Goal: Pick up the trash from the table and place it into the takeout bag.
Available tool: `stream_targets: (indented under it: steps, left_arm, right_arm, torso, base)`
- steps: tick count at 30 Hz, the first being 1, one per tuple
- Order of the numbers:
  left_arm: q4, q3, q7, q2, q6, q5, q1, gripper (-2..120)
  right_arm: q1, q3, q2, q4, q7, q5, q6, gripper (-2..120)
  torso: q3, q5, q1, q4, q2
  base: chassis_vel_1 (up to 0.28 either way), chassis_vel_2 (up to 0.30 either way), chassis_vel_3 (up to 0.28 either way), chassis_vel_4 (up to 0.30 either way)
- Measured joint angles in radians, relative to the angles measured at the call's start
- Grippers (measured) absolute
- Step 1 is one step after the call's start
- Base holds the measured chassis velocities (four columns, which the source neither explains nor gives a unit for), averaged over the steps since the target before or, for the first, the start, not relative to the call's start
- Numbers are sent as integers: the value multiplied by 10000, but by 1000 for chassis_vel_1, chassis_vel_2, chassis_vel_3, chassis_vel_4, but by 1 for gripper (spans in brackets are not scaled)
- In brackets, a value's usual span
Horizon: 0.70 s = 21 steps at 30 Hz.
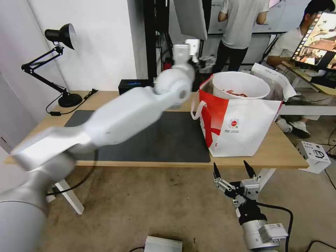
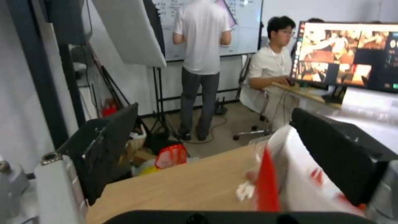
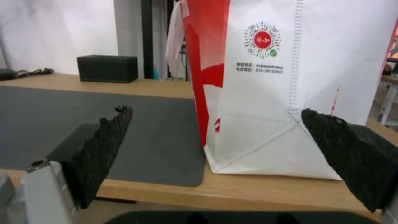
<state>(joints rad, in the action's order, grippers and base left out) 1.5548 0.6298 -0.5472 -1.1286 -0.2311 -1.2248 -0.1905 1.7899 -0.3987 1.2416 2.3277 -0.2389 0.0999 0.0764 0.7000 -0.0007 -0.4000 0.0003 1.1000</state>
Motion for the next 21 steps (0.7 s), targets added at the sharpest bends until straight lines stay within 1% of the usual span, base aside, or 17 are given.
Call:
stream_targets:
  steps: [2, 3, 5, 6, 7, 8, 9, 10, 11, 12, 15, 16, 18, 19, 21]
  left_arm:
    - [526, -98, 386, 725, 35, 180, 323, 100]
    - [526, -98, 386, 725, 35, 180, 323, 100]
    - [1090, -422, 810, 1603, 52, 713, 920, 100]
    - [1265, -610, 907, 1901, 46, 1034, 1215, 100]
    - [1265, -610, 907, 1901, 46, 1034, 1215, 100]
    - [1492, -875, 1027, 2256, 37, 1388, 1627, 100]
    - [1602, -1021, 1081, 2434, 31, 1535, 1863, 100]
    - [1894, -1488, 1224, 2865, 15, 1914, 2511, 100]
    - [2080, -1842, 1321, 3118, 14, 2111, 2935, 100]
    - [2080, -1842, 1321, 3118, 14, 2111, 2935, 100]
    - [2738, -3091, 1468, 3816, 11, 2438, 4297, 100]
    - [2738, -3091, 1468, 3816, 11, 2438, 4297, 100]
    - [3138, -3974, 1556, 4104, 13, 2647, 5231, 100]
    - [3138, -3974, 1556, 4104, 13, 2647, 5231, 100]
    - [3507, -4906, 1686, 4314, 13, 2884, 6323, 100]
  right_arm:
    - [0, 1, 0, 0, 0, 0, 0, 100]
    - [0, 1, 0, 0, 0, 0, 0, 100]
    - [0, 0, 0, 0, 0, 0, 0, 100]
    - [1, 0, 0, 0, 1, 0, 0, 100]
    - [1, 0, 0, 0, 1, 0, 0, 100]
    - [1, 0, 0, 0, 0, 0, 0, 100]
    - [0, 1, 0, 0, 0, 0, 0, 100]
    - [0, 0, 0, 0, 0, 0, 0, 100]
    - [1, 1, 0, 0, 0, 0, 0, 100]
    - [1, 1, 0, 0, 0, 0, 0, 100]
    - [-1, 0, 0, 0, 0, 0, 0, 100]
    - [-1, 0, 0, 0, 0, 0, 0, 100]
    - [0, 1, 1, 0, 0, 0, 0, 100]
    - [0, 1, 1, 0, 0, 0, 0, 100]
    - [0, 0, 0, 0, 0, 0, 0, 100]
  torso:
    - [0, 1, 0, -4, -1]
    - [0, 1, 0, -4, -1]
    - [-1, 4, 1, -2, 0]
    - [0, 2, 0, -3, 0]
    - [0, 2, 0, -3, 0]
    - [-1, 1, 0, -2, 0]
    - [-1, 2, 1, -3, 0]
    - [0, 1, 1, 0, -1]
    - [-1, 1, 0, -2, -1]
    - [-1, 1, 0, -2, -1]
    - [0, 2, 1, 1, -1]
    - [0, 2, 1, 1, -1]
    - [-1, 6, 1, -3, -1]
    - [-1, 6, 1, -3, -1]
    - [-1, 6, 1, -4, -1]
  base:
    - [0, 0, 0, 0]
    - [0, 0, 0, 0]
    - [0, 0, 0, 0]
    - [0, 0, 0, 0]
    - [0, 0, 0, 0]
    - [0, 0, 0, 0]
    - [0, 0, 0, 0]
    - [0, 0, 0, 0]
    - [0, 0, 0, 0]
    - [0, 0, 0, 0]
    - [0, 0, 0, 0]
    - [0, 0, 0, 0]
    - [0, 0, 0, 0]
    - [0, 0, 0, 0]
    - [0, 0, 0, 0]
